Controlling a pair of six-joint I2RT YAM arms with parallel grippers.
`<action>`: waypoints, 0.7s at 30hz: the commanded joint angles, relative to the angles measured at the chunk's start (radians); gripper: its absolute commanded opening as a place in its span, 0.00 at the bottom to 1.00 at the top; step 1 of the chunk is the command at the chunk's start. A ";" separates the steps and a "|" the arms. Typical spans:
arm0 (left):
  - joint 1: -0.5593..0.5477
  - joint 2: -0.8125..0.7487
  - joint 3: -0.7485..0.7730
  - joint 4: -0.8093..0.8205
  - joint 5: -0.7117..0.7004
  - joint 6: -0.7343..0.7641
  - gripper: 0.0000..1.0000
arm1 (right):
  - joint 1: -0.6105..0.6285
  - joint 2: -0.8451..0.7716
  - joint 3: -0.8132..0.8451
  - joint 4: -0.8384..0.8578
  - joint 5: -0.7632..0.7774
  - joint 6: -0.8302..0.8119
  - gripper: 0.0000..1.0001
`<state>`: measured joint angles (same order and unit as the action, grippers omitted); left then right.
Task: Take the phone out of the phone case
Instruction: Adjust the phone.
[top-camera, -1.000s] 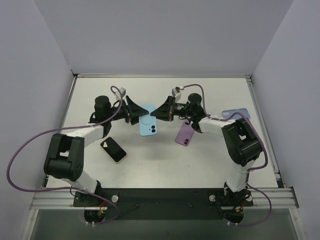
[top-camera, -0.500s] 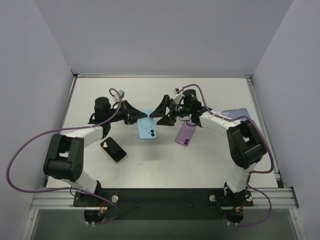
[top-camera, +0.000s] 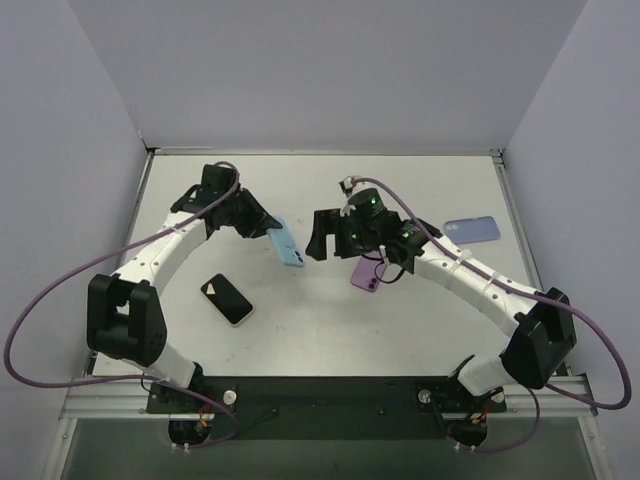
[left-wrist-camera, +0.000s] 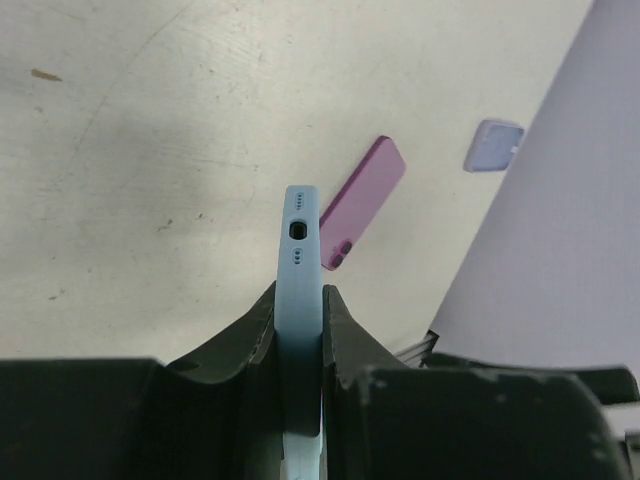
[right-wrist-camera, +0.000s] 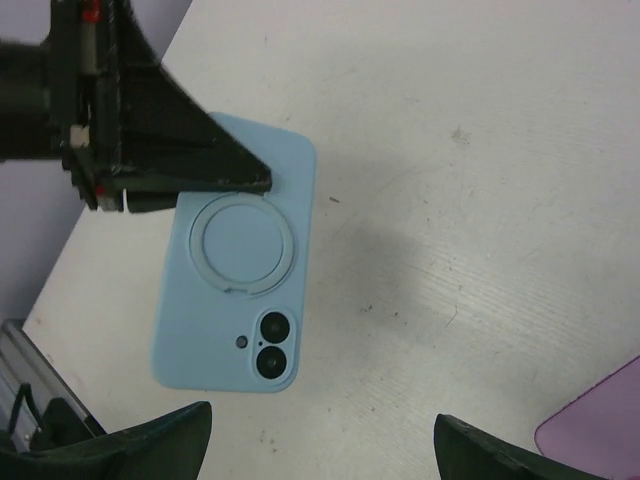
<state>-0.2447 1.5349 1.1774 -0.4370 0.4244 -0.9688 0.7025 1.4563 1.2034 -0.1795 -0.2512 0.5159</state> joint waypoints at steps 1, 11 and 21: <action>-0.067 0.103 0.255 -0.354 -0.206 -0.008 0.00 | 0.123 -0.030 0.042 -0.078 0.246 -0.135 0.84; -0.151 0.241 0.461 -0.607 -0.323 -0.062 0.00 | 0.290 0.067 0.130 -0.051 0.435 -0.244 0.84; -0.159 0.277 0.548 -0.730 -0.397 -0.070 0.00 | 0.380 0.216 0.208 -0.063 0.546 -0.300 0.76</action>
<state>-0.4046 1.8194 1.6493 -1.0634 0.0975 -0.9600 1.0580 1.6333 1.3544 -0.2253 0.2028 0.2550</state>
